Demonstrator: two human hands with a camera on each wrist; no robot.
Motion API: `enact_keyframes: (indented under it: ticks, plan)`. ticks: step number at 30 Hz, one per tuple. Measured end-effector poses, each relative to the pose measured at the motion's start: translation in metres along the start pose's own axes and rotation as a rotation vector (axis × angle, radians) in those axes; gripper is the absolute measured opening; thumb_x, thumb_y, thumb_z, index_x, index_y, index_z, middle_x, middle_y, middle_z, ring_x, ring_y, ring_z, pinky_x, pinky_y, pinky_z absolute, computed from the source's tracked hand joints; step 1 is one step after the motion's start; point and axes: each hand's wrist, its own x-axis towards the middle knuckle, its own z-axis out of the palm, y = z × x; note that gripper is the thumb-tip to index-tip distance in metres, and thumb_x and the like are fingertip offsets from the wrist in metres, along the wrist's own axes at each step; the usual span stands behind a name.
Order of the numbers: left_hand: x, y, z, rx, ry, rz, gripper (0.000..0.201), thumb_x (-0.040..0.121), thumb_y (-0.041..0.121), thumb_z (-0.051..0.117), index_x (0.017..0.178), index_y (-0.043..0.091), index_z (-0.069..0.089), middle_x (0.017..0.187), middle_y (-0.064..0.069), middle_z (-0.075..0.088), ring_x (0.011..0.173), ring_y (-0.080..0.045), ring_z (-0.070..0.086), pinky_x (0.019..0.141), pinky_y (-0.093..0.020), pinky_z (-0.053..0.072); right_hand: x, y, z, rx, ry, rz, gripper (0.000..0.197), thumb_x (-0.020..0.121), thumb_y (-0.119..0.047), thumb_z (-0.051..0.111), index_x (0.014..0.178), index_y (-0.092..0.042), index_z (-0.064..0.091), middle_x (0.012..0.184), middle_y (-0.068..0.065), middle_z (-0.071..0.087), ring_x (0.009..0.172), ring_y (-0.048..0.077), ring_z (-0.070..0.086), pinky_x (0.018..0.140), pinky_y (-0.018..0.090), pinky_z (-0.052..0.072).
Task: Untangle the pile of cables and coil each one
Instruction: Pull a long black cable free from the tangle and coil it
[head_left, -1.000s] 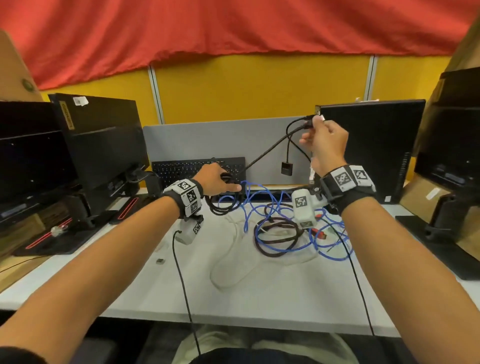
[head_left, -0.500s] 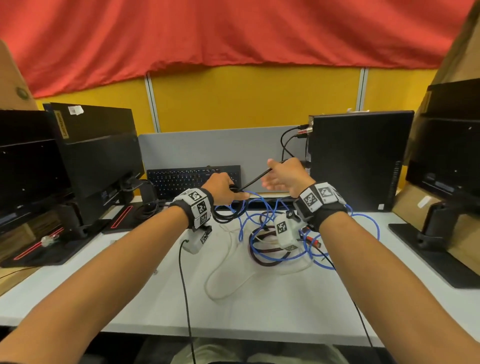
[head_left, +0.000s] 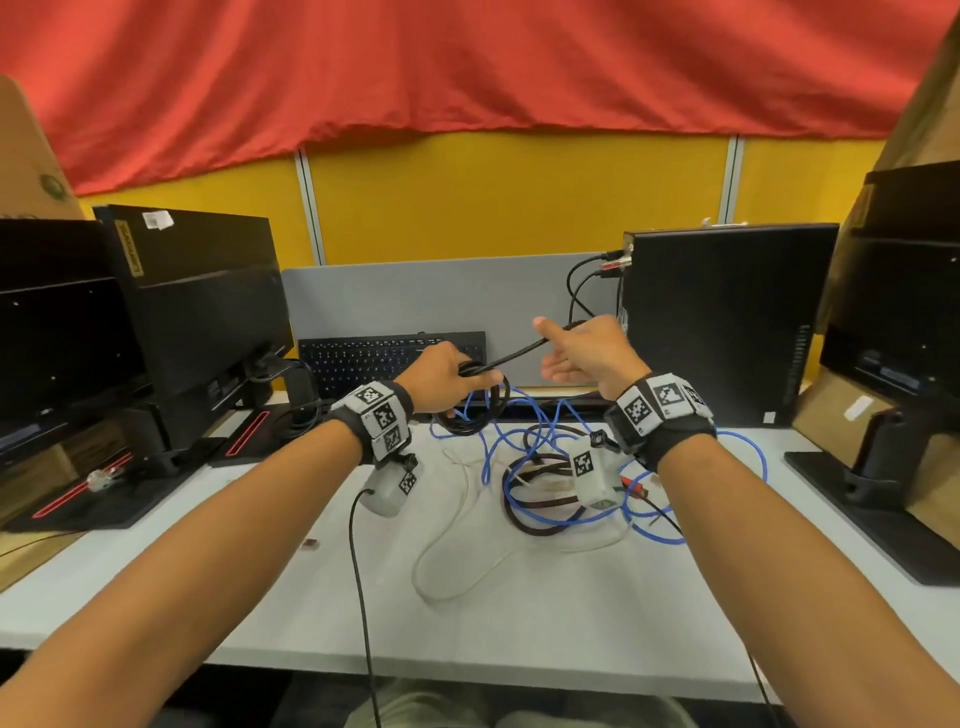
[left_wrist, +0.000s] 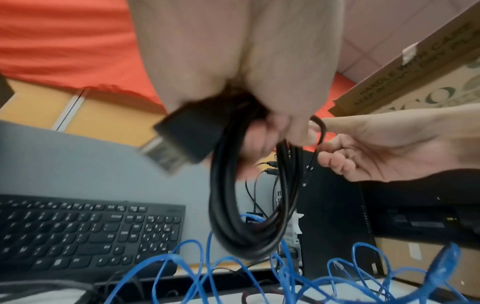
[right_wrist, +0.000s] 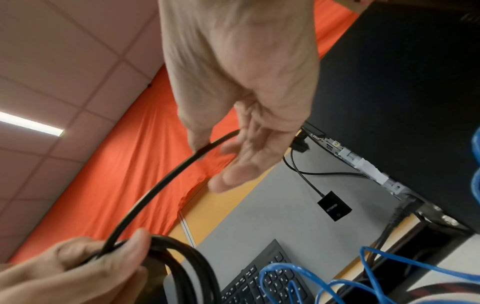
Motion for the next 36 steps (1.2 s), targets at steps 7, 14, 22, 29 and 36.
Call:
enact_keyframes:
  ticks: [7,14,22,29,36]
  plan:
    - [-0.021,0.023,0.003,-0.520,0.038,0.093,0.039,0.098,0.041,0.060,0.075,0.012,0.048,0.050,0.008,0.034,0.038,-0.011,0.029,0.039,-0.020,0.028,-0.003,0.004,-0.008,0.178,-0.136,-0.206,0.053,0.092,-0.040,0.072,0.121,0.000,0.053,0.099,0.021,0.076,0.085,0.025,0.078,0.070,0.031,0.063]
    - [-0.034,0.043,-0.015,-1.006,0.088,0.047,0.044,0.100,0.052,0.047,0.084,0.011,0.048,0.050,0.005,0.020,0.037,-0.009,0.017,0.042,-0.020,0.016,0.004,0.022,-0.016,-0.356,-0.099,-0.391,0.016,0.097,-0.021,0.068,0.088,-0.011,0.076,0.065,0.010,0.070,0.054,0.010,0.062,0.063,0.030,0.054]
    - [-0.019,0.008,0.011,-1.162,0.141,-0.095,0.040,0.105,0.043,0.042,0.086,0.009,0.051,0.050,0.006,0.023,0.037,-0.007,0.019,0.039,-0.020,0.020,-0.004,0.019,0.015,0.063,-0.253,-0.077,0.024,0.099,-0.010,0.063,0.094,0.012,0.071,0.088,0.019,0.074,0.079,0.026,0.071,0.066,0.025,0.061]
    - [0.016,-0.020,0.034,-1.069,0.199,-0.179,0.039,0.104,0.044,0.046,0.084,0.010,0.051,0.049,0.006,0.027,0.036,-0.008,0.022,0.038,-0.019,0.024,0.001,0.028,0.030,0.198,-0.372,0.013,0.032,0.095,-0.040,0.068,0.085,-0.012,0.081,0.083,0.009,0.077,0.080,0.023,0.074,0.079,0.036,0.062]
    - [0.056,-0.048,0.038,-1.047,0.258,-0.172,0.039,0.104,0.042,0.049,0.083,0.009,0.057,0.051,0.007,0.027,0.038,-0.008,0.022,0.037,-0.019,0.023,0.032,0.041,0.044,0.321,-0.472,0.089,0.073,0.078,-0.018,0.081,0.141,-0.021,0.044,0.092,0.007,0.077,0.087,0.024,0.074,0.080,0.035,0.058]
